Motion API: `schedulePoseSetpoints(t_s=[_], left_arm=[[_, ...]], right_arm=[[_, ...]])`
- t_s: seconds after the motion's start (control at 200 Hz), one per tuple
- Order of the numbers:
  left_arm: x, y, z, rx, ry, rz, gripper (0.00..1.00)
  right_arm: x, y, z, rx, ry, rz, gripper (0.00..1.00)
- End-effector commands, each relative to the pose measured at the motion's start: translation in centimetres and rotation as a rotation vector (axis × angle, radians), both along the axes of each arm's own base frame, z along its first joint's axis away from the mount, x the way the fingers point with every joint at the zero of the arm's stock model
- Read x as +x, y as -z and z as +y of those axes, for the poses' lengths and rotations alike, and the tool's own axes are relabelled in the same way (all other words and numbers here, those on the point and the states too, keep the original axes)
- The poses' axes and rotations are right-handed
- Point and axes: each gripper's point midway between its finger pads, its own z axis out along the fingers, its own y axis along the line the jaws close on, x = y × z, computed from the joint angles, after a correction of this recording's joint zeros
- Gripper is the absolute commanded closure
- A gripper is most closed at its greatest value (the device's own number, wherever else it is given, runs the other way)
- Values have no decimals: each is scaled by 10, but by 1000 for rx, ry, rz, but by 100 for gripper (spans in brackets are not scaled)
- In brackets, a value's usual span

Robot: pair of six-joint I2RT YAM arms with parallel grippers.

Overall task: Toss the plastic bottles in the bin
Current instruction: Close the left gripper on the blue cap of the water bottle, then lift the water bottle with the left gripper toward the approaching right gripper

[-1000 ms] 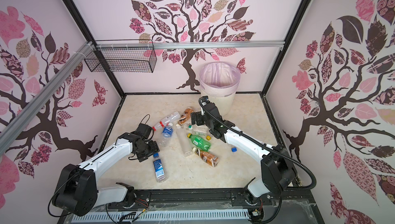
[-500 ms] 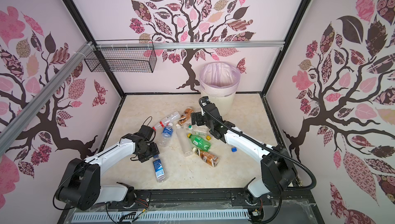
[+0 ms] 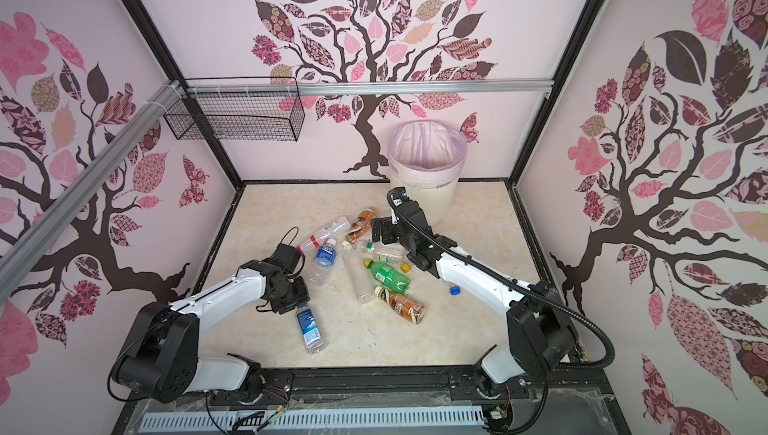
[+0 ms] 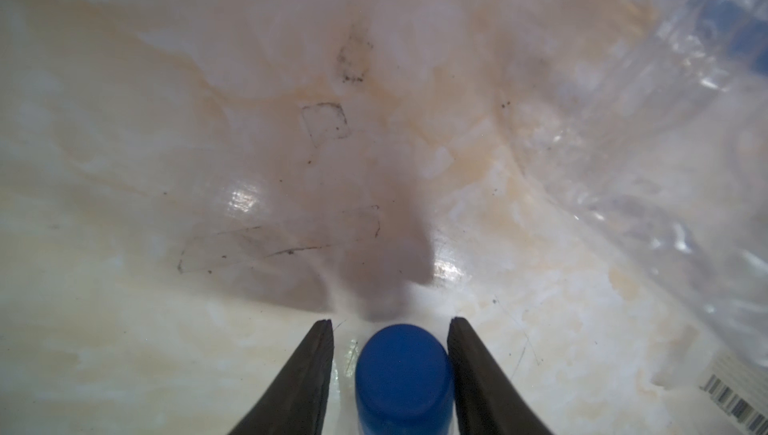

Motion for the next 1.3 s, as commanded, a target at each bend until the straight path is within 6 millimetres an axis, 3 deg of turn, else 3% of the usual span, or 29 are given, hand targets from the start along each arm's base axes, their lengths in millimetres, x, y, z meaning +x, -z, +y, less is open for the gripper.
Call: schedulePoseSetpoints(t_s=[0.0, 0.135, 0.27, 0.48, 0.75, 0.92, 1.07, 1.295], left_arm=[[-3, 6, -1, 0, 9, 6, 55], [-4, 6, 0, -2, 7, 5, 64], [-1, 2, 0, 3, 7, -11, 66], [17, -30, 3, 40, 35, -83, 69], [60, -104, 4, 94, 101, -276, 70], [104, -164, -2, 106, 110, -468, 70], [145, -215, -18, 72, 124, -610, 70], [189, -263, -54, -70, 152, -749, 72]], right_arm=[[-3, -14, -3, 29, 8, -30, 1], [-3, -13, -3, 31, 6, -28, 1], [-4, -13, -2, 33, 2, -26, 0], [-5, -16, -3, 35, -2, -31, 1], [-9, -25, 5, 74, -39, -22, 1], [-11, -38, 15, 112, -84, -7, 1], [-16, -46, 22, 134, -126, -1, 0], [-33, -65, 38, 199, -258, -4, 0]])
